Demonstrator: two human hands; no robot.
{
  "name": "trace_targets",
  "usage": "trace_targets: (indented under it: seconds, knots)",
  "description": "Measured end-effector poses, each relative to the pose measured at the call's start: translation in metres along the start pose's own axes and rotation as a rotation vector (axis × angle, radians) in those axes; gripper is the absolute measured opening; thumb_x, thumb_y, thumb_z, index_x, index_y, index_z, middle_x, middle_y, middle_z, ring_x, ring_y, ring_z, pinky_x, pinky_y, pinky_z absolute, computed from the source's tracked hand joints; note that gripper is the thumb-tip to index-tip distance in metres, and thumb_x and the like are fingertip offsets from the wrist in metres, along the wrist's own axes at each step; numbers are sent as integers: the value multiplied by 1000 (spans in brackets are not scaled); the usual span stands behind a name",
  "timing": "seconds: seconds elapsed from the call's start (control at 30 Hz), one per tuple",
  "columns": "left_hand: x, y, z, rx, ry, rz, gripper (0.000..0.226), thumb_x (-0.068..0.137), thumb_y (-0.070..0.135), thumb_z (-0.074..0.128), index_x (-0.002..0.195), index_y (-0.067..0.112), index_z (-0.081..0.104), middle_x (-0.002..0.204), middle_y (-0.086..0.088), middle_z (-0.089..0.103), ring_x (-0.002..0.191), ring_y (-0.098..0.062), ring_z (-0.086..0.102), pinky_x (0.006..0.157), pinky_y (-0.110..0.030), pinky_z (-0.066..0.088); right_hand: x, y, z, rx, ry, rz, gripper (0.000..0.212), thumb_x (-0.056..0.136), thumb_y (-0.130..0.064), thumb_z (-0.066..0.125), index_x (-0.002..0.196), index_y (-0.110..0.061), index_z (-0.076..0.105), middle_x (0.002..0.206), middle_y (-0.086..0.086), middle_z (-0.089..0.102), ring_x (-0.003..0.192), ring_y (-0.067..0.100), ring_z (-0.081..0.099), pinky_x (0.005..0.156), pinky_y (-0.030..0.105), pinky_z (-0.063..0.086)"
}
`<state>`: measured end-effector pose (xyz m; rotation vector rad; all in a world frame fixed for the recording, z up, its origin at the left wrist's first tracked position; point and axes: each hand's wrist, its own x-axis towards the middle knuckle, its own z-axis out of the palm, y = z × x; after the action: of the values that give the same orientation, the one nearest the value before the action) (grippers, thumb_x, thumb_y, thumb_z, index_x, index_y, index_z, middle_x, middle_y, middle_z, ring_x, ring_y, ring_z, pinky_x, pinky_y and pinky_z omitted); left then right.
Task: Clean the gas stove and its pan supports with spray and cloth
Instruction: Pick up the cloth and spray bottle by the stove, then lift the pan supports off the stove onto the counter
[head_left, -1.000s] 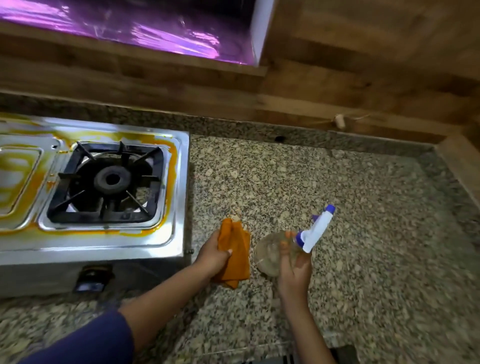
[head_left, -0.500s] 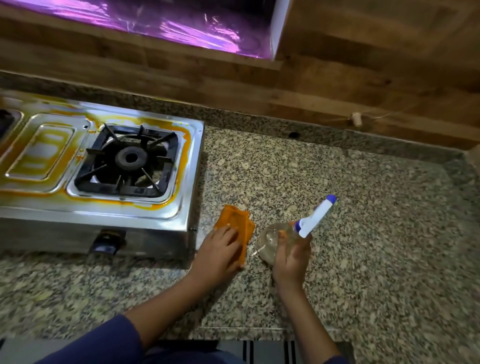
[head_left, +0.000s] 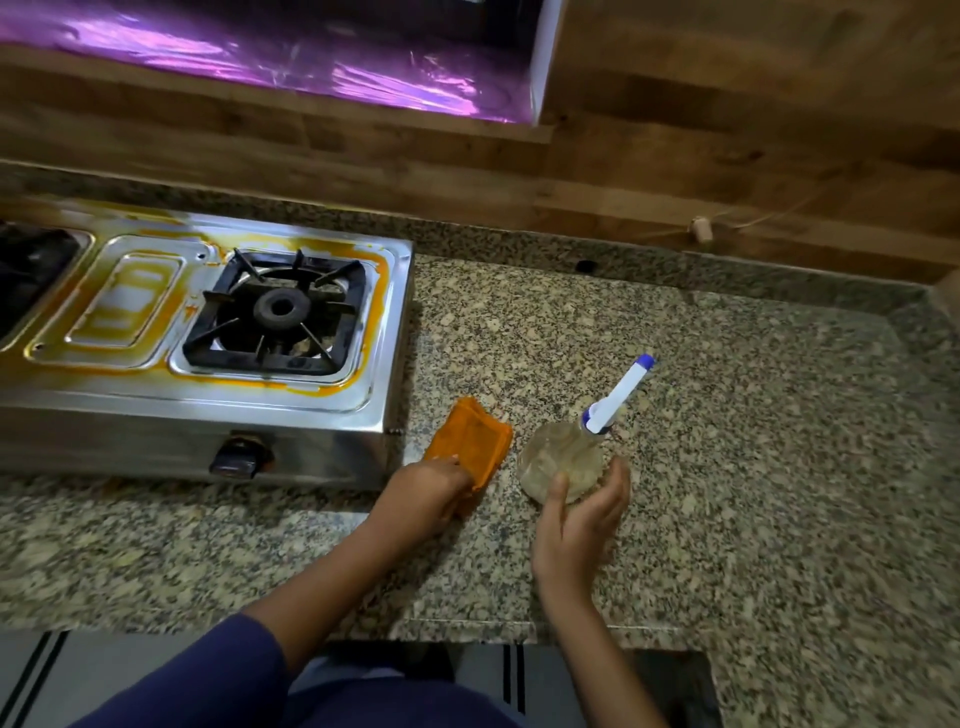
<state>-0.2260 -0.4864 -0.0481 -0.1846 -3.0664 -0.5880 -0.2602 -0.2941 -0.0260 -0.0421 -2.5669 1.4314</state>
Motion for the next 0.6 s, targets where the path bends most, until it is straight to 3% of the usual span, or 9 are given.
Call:
trace_targets:
  seconds: [0.07,0.13,0.2,0.27,0.37,0.43,0.6]
  knots:
    - [-5,0,5,58,-39,33,25,78,27,72,101,17,72,106,-3,73,104,-27,68,75,-34,57,-19,0,5,-2,12,6,65,93,-49,43,148,-23,18,152,1,20,138,29,28,105,58,38]
    - [-10,5,4,76,-100,27,37,81,31,70,113,12,69,122,-8,67,115,-30,62,88,-39,55,-33,-3,9,-35,-21,7,60,92,-47,44,143,-21,27,142,2,30,131,28,31,103,59,36]
    - [-13,11,-1,82,-186,-11,54,88,37,62,135,10,55,143,-11,52,134,-31,46,106,-43,43,-39,-7,13,-46,-65,-27,51,92,-45,44,135,-18,37,129,3,40,120,25,37,100,53,36]
    - [-21,14,-15,70,-176,-12,61,90,38,56,144,12,43,152,-11,41,140,-30,37,112,-42,34,-40,-17,17,-9,-127,-108,37,94,-42,44,124,-20,49,115,0,49,108,20,45,94,45,40]
    - [-39,8,-50,-50,40,107,49,85,30,54,129,10,59,135,-12,58,123,-29,55,100,-39,48,-38,-46,29,121,-241,-198,24,96,-38,45,111,-24,57,102,-7,54,97,13,51,82,43,49]
    - [-56,-3,-77,-121,193,139,41,84,22,60,124,12,62,129,-8,61,116,-23,57,96,-34,50,-36,-71,41,165,-288,-262,18,96,-34,48,104,-23,59,99,-9,56,95,10,54,81,41,49]
    - [-113,-65,-120,-33,497,-43,35,91,19,59,125,12,64,135,-6,58,125,-22,53,106,-35,41,-27,-147,97,94,-422,-488,14,88,-24,58,99,-17,65,95,-1,61,92,20,58,81,38,50]
